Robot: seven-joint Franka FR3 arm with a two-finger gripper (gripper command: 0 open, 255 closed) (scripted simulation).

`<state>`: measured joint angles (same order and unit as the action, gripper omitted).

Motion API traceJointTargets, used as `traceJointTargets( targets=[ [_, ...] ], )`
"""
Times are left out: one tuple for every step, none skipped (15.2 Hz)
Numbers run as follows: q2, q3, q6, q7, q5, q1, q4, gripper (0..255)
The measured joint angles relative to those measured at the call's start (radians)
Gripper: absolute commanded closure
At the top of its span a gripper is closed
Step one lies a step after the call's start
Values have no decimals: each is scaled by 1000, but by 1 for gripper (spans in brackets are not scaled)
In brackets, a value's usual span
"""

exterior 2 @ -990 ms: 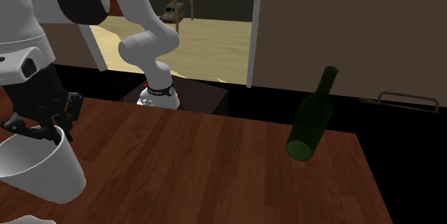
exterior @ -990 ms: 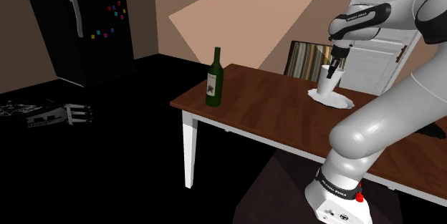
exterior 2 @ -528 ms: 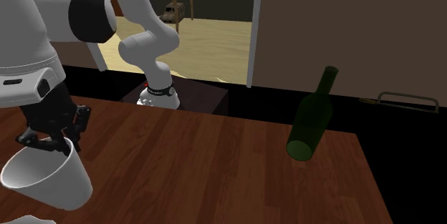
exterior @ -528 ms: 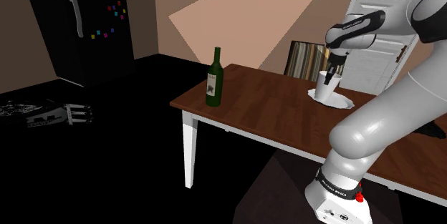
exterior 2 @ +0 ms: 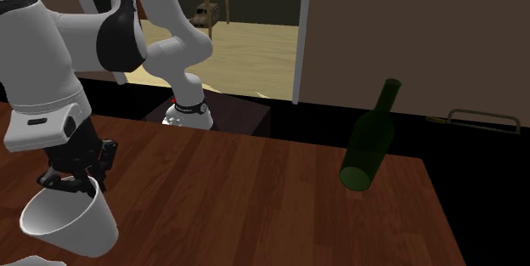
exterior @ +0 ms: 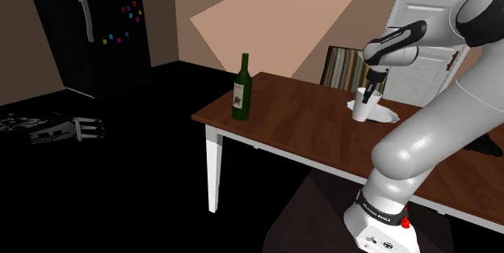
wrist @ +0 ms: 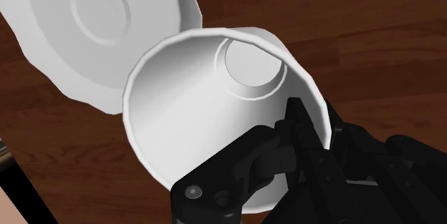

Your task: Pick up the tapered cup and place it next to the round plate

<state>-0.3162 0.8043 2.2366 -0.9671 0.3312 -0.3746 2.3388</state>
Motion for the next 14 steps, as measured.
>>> traceJointTargets(
  targets=[
    [10,7,15,-3,-4,3,6,255],
    [16,12,29,-6,-6,4,14,255],
    [24,18,44,-8,-8,6,22,255],
    [29,21,51,-11,-11,7,24,255],
    [31,22,55,-12,-11,7,26,255],
    [32,23,57,-12,-12,7,27,255],
    [32,23,58,-12,-12,7,27,255],
    [33,24,58,-12,-12,7,28,255],
    [33,24,58,-12,-12,7,28,255],
    [33,24,59,-12,-12,7,28,255],
    [33,24,59,-12,-12,7,28,0],
    [33,24,59,-12,-12,7,28,0],
    [32,24,59,-12,-12,7,28,0],
    [32,24,59,-12,-12,7,28,0]
  ],
)
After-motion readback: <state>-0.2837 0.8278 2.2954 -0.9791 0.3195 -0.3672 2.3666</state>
